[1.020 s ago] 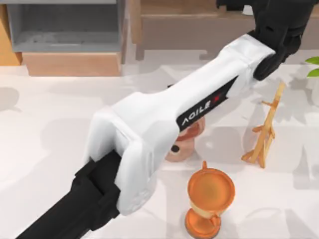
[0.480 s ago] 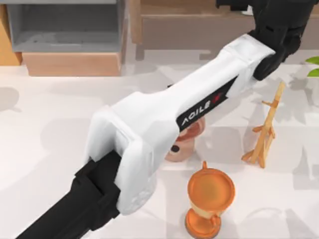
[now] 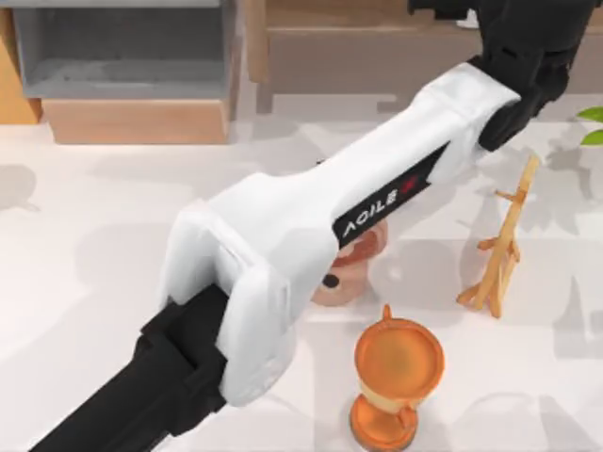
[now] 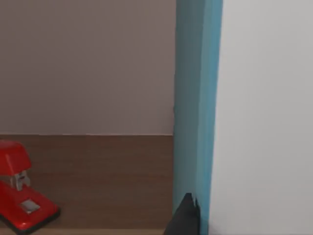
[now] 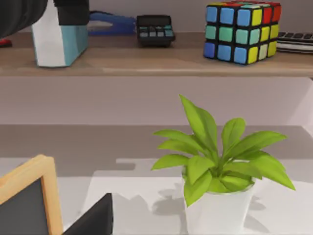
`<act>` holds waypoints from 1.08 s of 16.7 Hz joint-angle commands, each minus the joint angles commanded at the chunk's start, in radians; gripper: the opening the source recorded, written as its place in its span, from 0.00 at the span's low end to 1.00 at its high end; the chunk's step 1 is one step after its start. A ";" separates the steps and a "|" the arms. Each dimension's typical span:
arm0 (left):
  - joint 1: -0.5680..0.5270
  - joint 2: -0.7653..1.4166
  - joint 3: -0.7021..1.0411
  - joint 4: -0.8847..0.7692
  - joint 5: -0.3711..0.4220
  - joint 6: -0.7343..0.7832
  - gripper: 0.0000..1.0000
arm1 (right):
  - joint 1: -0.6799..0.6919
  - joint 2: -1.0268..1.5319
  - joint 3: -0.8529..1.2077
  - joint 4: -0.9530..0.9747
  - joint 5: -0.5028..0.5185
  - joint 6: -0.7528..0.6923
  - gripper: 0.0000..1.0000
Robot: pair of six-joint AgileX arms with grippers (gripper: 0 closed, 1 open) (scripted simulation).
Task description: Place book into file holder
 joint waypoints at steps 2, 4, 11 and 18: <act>0.000 -0.008 0.001 -0.009 0.000 0.000 0.00 | 0.000 0.000 0.000 0.000 0.000 0.000 1.00; 0.000 -0.017 0.001 -0.017 0.000 0.001 0.00 | 0.000 0.000 0.000 0.000 0.000 0.000 1.00; 0.000 -0.031 -0.022 -0.017 0.008 0.015 0.00 | 0.000 0.000 0.000 0.000 0.000 0.000 1.00; -0.004 -0.294 -0.412 0.023 0.112 0.219 0.00 | 0.000 0.000 0.000 0.000 0.000 0.000 1.00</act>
